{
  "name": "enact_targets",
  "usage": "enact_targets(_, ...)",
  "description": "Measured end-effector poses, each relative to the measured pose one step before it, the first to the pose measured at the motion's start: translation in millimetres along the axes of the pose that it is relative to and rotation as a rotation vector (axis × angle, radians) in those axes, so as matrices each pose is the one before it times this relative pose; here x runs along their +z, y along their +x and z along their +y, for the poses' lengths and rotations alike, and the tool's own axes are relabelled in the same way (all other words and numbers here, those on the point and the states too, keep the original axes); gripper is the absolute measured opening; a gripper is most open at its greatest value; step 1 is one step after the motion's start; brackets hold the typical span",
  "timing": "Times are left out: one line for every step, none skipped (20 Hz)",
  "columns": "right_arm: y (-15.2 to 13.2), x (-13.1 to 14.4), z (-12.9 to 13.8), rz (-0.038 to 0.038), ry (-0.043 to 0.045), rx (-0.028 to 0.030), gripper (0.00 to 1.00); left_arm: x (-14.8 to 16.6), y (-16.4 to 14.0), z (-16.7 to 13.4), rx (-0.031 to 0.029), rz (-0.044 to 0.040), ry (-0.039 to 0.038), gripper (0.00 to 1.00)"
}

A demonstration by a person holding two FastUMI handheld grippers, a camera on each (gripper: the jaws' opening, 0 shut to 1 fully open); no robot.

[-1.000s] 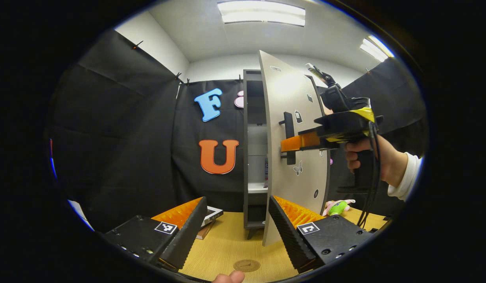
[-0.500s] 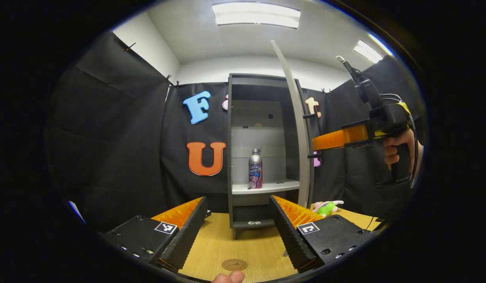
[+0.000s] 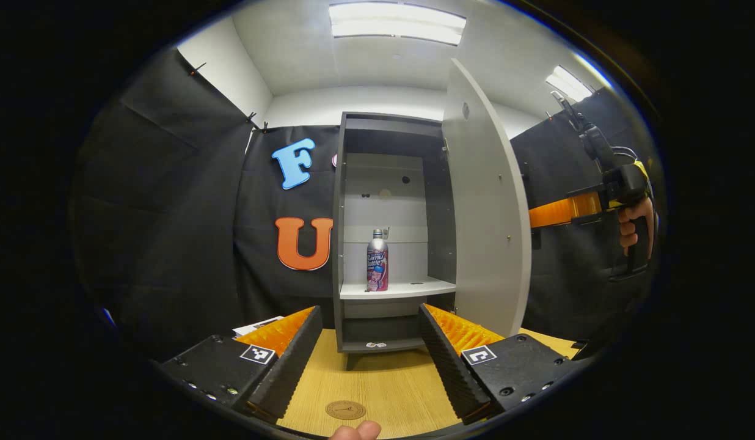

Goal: Open the cabinet door with the right hand, grasp the bottle in the cabinet with the left hand and place it on the coaster, then close the cabinet door with the right hand.

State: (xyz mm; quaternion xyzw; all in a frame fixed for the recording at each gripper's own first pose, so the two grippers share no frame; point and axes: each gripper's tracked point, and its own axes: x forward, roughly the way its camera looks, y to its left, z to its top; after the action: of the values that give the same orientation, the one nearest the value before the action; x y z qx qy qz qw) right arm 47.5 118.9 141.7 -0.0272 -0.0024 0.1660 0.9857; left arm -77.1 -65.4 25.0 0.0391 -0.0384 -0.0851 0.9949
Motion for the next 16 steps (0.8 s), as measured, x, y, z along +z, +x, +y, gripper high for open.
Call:
enact_targets(-3.38,-0.08,-7.38,-0.00205,-0.00121,-0.02006,0.1,0.37,1.72,-2.66,-0.00442,-0.00189,-0.00268,0.95)
enact_targets(-4.59,0.47,-6.94,-0.0015,0.0078,-0.01756,0.07,0.17,0.87,-2.85,-0.00484,-0.00047,-0.00345,0.95)
enact_targets(-3.51,0.8,-6.24,-0.00329,0.00953,-0.01546,0.07,-1.12,0.46,-2.61,-0.00628,0.0014,-0.00368,0.95)
enact_targets(-2.81,0.88,-4.86,-0.00196,-0.0006,-0.01253,0.05,-0.02,-0.03,-2.71,-0.00726,-0.00047,-0.00179,0.95)
enact_targets(-2.25,-0.43,-6.12,-0.00077,-0.0063,-0.01356,0.05,-0.21,-0.1,-2.49,-0.00455,0.00049,0.0017,0.95)
enact_targets(-1.9,0.58,-6.67,0.00006,-0.00852,-0.01717,0.04,-0.65,-0.59,-1.12,-0.00154,0.00178,0.00409,0.95)
enact_targets(-0.5,0.88,-5.51,0.00051,-0.0123,-0.0177,0.04,-0.32,-1.45,-1.28,-0.00022,0.00218,0.00311,0.95)
enact_targets(-1.08,-0.06,-4.34,0.00001,-0.01492,-0.01585,0.04,-1.23,-0.07,-1.03,0.00047,0.00192,0.0006,0.95)
enact_targets(-0.82,0.49,-3.45,-0.00021,-0.00893,-0.0122,0.04,-1.73,0.88,-1.01,0.00049,0.00288,-0.00126,0.95)
enact_targets(-0.26,0.15,-2.72,-0.00086,-0.00247,-0.00921,0.04,-1.33,0.35,-0.3,0.00088,0.00193,-0.00213,0.95)
enact_targets(0.09,-0.09,-2.79,-0.0016,0.00316,-0.00587,0.04,-0.43,0.0,0.53,0.00071,0.00099,-0.00179,0.95)
enact_targets(-0.13,-0.41,-3.36,-0.00295,0.00811,-0.00717,0.04,0.27,-0.12,-0.27,0.00122,-0.00011,-0.0003,0.95)
enact_targets(0.13,-0.27,-4.89,0.00012,0.00929,-0.00925,0.04,0.08,-0.39,0.21,0.00234,-0.00012,-0.00005,0.95)
enact_targets(0.71,-1.88,-5.37,0.00209,0.01023,-0.0119,0.04,-0.35,-0.55,-0.32,0.00127,-0.00024,-0.00023,0.95)
enact_targets(0.28,-1.05,-6.34,-0.00091,0.00964,-0.0134,0.04,-0.68,-0.4,0.15,0.00172,-0.00073,0.00042,0.95)
enact_targets(1.08,0.61,-5.5,-0.00476,0.01024,-0.00553,0.02,0.56,-1.16,-0.57,0.00243,-0.00137,0.00085,0.95)
